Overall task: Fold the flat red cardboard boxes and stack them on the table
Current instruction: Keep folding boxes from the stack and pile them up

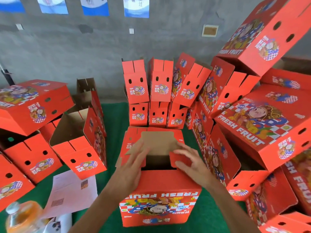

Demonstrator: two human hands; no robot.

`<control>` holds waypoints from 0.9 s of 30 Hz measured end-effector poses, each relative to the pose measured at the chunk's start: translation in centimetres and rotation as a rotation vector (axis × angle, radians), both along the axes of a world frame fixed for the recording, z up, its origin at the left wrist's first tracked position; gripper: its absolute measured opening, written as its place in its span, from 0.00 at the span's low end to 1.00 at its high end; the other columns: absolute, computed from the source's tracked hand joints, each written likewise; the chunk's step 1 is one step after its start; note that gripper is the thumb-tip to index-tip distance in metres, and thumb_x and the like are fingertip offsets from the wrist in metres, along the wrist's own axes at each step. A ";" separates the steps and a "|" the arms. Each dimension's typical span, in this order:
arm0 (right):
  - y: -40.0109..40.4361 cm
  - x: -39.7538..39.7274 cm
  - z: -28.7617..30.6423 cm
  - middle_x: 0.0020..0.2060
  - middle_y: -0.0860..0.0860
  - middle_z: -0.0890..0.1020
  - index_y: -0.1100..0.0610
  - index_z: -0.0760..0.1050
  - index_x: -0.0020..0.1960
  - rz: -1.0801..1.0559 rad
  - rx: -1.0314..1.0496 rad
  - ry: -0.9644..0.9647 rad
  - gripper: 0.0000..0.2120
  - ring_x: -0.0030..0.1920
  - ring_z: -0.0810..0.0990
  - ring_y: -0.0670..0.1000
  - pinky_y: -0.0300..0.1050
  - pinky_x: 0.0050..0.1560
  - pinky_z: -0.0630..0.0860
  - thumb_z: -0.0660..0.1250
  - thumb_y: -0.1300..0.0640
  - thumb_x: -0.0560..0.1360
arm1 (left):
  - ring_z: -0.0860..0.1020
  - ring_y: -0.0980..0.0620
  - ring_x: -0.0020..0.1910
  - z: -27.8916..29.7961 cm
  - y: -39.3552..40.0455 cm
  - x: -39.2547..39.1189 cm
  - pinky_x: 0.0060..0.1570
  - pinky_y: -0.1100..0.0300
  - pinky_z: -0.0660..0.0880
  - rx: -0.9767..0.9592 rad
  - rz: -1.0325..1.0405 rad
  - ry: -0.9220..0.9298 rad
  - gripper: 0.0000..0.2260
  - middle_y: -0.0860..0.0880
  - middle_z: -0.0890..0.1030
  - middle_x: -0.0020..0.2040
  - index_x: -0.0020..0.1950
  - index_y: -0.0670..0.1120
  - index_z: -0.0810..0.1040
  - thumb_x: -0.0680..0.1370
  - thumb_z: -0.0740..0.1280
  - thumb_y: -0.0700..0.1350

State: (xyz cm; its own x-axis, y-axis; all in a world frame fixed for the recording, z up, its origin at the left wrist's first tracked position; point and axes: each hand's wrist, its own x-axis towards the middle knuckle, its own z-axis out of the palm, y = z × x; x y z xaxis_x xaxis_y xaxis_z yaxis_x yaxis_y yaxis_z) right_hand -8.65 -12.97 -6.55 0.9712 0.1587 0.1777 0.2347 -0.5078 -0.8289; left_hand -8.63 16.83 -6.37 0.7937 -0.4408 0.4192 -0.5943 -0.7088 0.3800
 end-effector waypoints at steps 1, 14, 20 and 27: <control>0.3 -0.1 -0.3 0.79 0.31 0.58 0.36 0.72 0.71 -0.004 -0.045 -0.014 0.25 0.80 0.55 0.43 0.56 0.78 0.59 0.73 0.55 0.79 | 0.78 0.52 0.68 -0.7 0.0 0.0 0.61 0.47 0.79 -0.066 -0.021 0.083 0.33 0.61 0.59 0.82 0.81 0.62 0.58 0.81 0.69 0.47; 0.0 0.0 -1.6 0.68 0.35 0.76 0.46 0.84 0.61 0.007 0.076 0.006 0.17 0.75 0.66 0.42 0.56 0.77 0.62 0.57 0.54 0.84 | 0.58 0.47 0.81 -2.3 1.0 0.9 0.77 0.39 0.58 -0.383 0.006 0.128 0.23 0.53 0.69 0.78 0.62 0.54 0.80 0.77 0.56 0.34; 0.1 0.7 -1.4 0.63 0.19 0.60 0.32 0.66 0.71 0.032 -0.219 0.129 0.29 0.70 0.61 0.33 0.49 0.76 0.65 0.72 0.34 0.73 | 0.50 0.56 0.82 -1.8 0.1 1.6 0.78 0.41 0.62 0.077 0.196 0.398 0.43 0.61 0.57 0.81 0.81 0.61 0.57 0.70 0.62 0.77; 1.5 2.3 -1.4 0.69 0.42 0.68 0.44 0.63 0.76 -0.047 -0.507 0.000 0.36 0.71 0.62 0.45 0.49 0.69 0.68 0.72 0.34 0.74 | 0.61 0.51 0.76 -1.9 -0.9 3.2 0.71 0.48 0.71 0.221 0.290 0.258 0.31 0.54 0.66 0.75 0.81 0.61 0.61 0.80 0.62 0.68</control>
